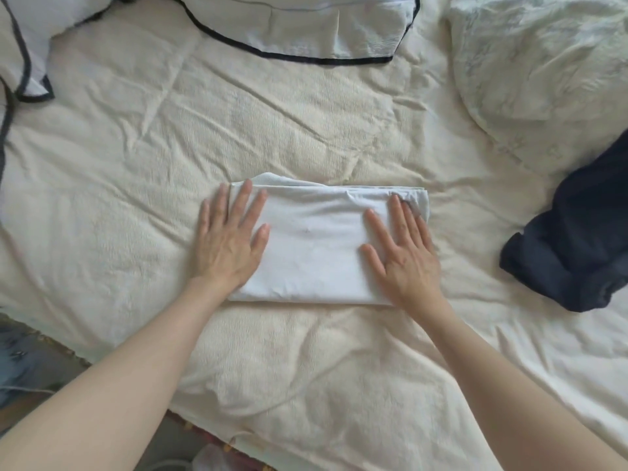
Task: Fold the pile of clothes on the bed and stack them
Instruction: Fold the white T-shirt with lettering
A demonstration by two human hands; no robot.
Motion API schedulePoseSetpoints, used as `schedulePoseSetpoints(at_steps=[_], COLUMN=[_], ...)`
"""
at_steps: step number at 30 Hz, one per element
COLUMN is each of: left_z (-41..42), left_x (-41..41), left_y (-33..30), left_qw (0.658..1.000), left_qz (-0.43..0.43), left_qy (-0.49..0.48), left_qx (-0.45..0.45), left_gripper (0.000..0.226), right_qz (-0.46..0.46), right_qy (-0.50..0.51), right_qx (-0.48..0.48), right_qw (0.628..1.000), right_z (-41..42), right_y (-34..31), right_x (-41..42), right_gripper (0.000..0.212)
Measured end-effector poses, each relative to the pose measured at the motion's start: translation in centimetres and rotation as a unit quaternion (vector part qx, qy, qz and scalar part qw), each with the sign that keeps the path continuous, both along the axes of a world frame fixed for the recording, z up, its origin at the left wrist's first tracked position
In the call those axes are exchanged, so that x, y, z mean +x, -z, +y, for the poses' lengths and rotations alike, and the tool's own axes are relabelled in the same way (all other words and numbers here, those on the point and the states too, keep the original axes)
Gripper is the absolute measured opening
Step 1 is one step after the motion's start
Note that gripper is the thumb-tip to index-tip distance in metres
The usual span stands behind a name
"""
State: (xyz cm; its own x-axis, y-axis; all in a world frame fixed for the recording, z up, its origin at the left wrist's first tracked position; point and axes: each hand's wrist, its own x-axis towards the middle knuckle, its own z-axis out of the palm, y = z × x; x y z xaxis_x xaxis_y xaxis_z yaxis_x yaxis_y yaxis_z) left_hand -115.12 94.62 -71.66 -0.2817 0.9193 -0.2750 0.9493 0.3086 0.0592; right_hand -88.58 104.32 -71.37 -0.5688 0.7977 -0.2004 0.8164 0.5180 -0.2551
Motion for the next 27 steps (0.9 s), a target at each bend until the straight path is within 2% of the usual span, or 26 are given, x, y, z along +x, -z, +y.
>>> schedulePoseSetpoints(at_steps=[2,5,7,9,10,11,13,15,17,19,23,27], left_z=[-0.8,-1.9,-2.6,-2.9,-2.8,-2.6,-1.9,-1.5,-1.5,-1.7,-2.9,-6.1], left_x=[-1.4,-1.6,-0.3,1.2,1.8,2.2,2.5,2.3,1.8,1.6,2.8,4.1], left_y=[-0.4,-1.9,-2.7,-2.8,-2.8,-2.7,-2.7,-3.1,-3.9,-5.4,-9.6,-14.1], left_qw=[0.999,0.983,0.946,0.903,0.883,0.862,0.809,0.770,0.763,0.761,0.783,0.775], left_qz=[-0.026,-0.147,-0.220,-0.271,-0.289,-0.309,-0.355,-0.384,-0.400,-0.421,-0.421,-0.457], left_qy=[-0.029,-0.099,-0.212,-0.312,-0.351,-0.388,-0.459,-0.502,-0.500,-0.484,-0.443,-0.426], left_qx=[0.000,0.047,0.106,0.122,0.115,0.106,0.097,0.094,0.090,0.096,0.117,0.095], left_gripper=[0.057,0.060,0.055,0.051,0.049,0.047,0.043,0.040,0.034,0.030,0.026,0.020], right_qz=[0.015,0.114,0.208,0.282,0.300,0.304,0.294,0.287,0.283,0.275,0.270,0.281], right_qy=[0.017,0.092,0.228,0.370,0.407,0.414,0.398,0.399,0.402,0.411,0.399,0.409], right_qx=[-0.016,-0.040,-0.085,-0.187,-0.238,-0.273,-0.313,-0.358,-0.405,-0.415,-0.364,-0.349], right_qw=[1.000,0.988,0.948,0.865,0.829,0.813,0.811,0.794,0.771,0.764,0.797,0.795], right_z=[0.2,-0.5,-1.5,-1.5,-1.2,-0.7,0.4,1.3,1.5,1.2,-1.4,-5.5], right_y=[-0.5,-1.7,-2.4,-3.0,-3.2,-3.3,-3.5,-4.2,-4.9,-5.9,-9.5,-14.3], right_x=[0.8,2.1,2.3,1.8,1.5,1.3,1.1,1.3,1.8,2.1,2.2,3.9], right_gripper=[0.057,0.053,0.055,0.051,0.043,0.033,0.018,0.012,0.017,0.031,0.034,0.036])
